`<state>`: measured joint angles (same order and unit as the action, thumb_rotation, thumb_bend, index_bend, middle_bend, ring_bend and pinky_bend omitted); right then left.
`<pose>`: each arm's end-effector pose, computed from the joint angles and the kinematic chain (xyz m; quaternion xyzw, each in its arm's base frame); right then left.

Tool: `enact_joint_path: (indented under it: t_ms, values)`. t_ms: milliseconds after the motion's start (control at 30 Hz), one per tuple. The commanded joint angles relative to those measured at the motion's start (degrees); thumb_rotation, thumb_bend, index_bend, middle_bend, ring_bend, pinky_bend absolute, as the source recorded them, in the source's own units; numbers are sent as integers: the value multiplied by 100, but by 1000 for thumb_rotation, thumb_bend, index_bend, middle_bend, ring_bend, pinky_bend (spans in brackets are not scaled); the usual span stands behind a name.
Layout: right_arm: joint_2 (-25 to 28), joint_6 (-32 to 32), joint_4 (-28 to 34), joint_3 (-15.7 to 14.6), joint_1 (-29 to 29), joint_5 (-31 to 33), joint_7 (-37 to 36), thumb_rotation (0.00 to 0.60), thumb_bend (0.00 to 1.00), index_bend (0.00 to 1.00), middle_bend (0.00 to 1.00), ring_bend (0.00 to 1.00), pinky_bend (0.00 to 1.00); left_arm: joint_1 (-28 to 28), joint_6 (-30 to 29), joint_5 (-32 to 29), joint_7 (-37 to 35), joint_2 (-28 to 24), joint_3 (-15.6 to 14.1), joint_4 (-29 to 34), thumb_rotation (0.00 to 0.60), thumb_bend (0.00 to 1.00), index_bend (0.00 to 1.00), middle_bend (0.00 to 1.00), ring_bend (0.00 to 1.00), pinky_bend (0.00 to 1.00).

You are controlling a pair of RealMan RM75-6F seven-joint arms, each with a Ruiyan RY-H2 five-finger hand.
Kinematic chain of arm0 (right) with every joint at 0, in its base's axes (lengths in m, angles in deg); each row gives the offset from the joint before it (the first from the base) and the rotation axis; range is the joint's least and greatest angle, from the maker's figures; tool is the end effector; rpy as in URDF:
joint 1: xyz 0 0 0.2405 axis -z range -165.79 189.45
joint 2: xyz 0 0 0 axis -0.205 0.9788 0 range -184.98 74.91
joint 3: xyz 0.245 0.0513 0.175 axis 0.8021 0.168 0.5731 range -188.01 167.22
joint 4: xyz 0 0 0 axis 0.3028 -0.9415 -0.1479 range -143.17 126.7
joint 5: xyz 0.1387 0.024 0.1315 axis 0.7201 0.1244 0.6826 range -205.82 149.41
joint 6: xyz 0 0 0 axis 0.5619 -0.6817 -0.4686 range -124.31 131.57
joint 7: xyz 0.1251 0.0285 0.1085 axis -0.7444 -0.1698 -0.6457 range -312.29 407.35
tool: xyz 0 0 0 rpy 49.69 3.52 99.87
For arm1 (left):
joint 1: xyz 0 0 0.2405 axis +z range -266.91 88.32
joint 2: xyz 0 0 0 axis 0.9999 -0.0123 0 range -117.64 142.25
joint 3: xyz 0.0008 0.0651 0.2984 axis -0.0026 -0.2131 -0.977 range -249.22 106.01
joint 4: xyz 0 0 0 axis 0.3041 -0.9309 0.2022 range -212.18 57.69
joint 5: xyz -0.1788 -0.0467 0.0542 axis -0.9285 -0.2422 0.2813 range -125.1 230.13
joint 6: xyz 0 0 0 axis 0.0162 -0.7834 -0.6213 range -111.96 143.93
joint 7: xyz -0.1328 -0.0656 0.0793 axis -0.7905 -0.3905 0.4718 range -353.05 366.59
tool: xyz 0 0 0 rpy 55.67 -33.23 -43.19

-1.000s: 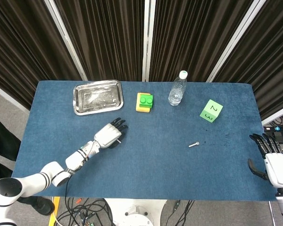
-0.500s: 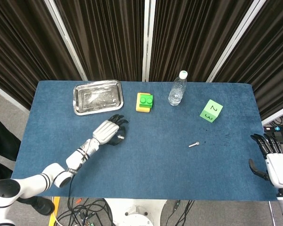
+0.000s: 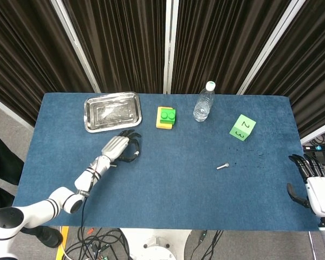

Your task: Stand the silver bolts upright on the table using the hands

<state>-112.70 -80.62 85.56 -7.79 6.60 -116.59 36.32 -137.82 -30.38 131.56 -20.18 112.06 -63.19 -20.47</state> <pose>-0.3405 -0.2083 0.2287 0.5887 -0.4143 0.4235 0.5500 -0.1817 0.4380 -0.0652 -0.6898 -0.5093 -0.4295 0.2835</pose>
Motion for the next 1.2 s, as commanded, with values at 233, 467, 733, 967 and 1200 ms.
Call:
enact_joint_path:
  t_ms: [233, 467, 733, 967, 1200]
  values:
    - [15, -16, 21, -2, 7, -26, 10, 600, 345, 111, 119, 0, 0, 111, -106, 76, -187, 6, -72, -148, 600, 424, 471, 170, 0, 0]
    - [26, -64, 47, -8, 33, -53, 31, 600, 346, 111, 119, 0, 0, 136, -198, 186, -175, -45, -127, -71, 600, 428, 448, 170, 0, 0]
    - [45, -98, 45, 4, 42, -74, 13, 600, 345, 110, 119, 0, 0, 272, -457, 187, 80, -253, -118, 158, 600, 427, 321, 169, 0, 0]
    - [47, -77, -10, 21, -21, -161, -46, 600, 346, 111, 119, 0, 0, 869, -780, -336, 1408, -982, -241, 1181, 600, 386, 389, 169, 0, 0]
    - [31, -41, -39, 22, -67, -198, -79, 600, 346, 111, 119, 0, 0, 1248, -973, -1167, 2787, -1212, -265, 2157, 600, 363, 478, 169, 0, 0]
